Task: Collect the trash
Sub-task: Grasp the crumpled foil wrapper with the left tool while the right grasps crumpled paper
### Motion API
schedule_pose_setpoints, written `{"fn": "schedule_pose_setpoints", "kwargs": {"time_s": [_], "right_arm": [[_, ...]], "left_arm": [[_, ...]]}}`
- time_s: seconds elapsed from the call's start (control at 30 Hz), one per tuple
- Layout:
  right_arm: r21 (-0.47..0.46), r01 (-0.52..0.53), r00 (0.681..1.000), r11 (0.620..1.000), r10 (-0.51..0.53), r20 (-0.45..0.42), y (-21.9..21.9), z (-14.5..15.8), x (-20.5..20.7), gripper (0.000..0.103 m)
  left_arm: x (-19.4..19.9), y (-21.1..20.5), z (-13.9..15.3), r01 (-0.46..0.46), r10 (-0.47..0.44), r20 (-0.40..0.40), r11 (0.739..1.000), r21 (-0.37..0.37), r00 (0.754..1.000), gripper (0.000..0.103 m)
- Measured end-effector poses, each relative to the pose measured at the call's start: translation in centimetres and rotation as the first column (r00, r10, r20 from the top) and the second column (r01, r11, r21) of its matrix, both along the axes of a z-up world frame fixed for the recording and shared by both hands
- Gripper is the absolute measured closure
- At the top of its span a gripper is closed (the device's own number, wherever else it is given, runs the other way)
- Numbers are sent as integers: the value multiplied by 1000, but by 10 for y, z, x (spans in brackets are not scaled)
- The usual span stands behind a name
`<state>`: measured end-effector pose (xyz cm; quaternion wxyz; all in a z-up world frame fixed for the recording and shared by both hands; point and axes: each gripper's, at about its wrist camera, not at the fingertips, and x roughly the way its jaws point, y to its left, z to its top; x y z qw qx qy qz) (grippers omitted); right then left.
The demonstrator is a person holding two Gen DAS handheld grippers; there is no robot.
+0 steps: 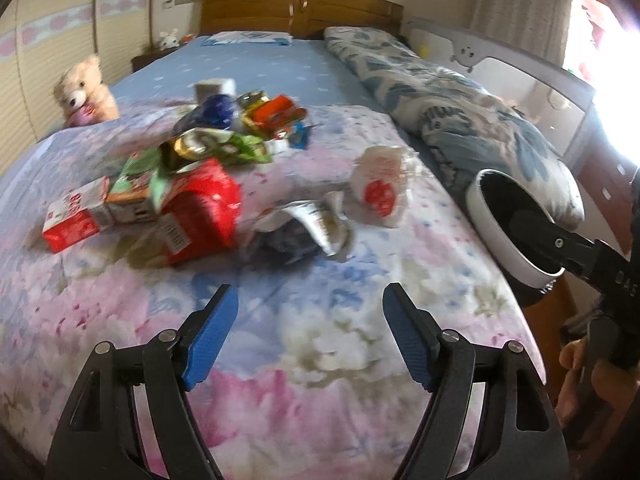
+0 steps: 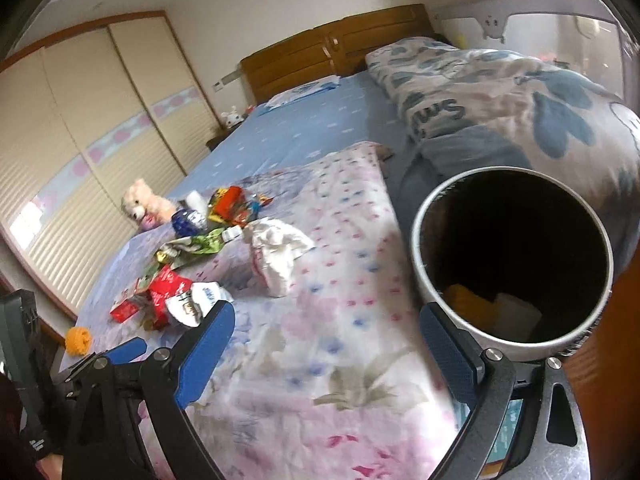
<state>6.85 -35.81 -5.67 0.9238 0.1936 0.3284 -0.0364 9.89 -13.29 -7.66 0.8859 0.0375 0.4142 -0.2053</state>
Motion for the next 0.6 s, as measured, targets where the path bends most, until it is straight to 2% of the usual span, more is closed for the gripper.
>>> {"fn": "schedule_pose_setpoints", "kwargs": {"time_s": [0.43, 0.6], "right_arm": [[40, -60, 998, 997, 61, -21, 17, -16, 41, 10], [46, -88, 995, 995, 90, -36, 21, -21, 67, 22]], "left_arm": [[28, 13, -5, -23, 24, -39, 1000, 10, 999, 26], [41, 4, -10, -8, 8, -70, 1000, 5, 998, 27]]}}
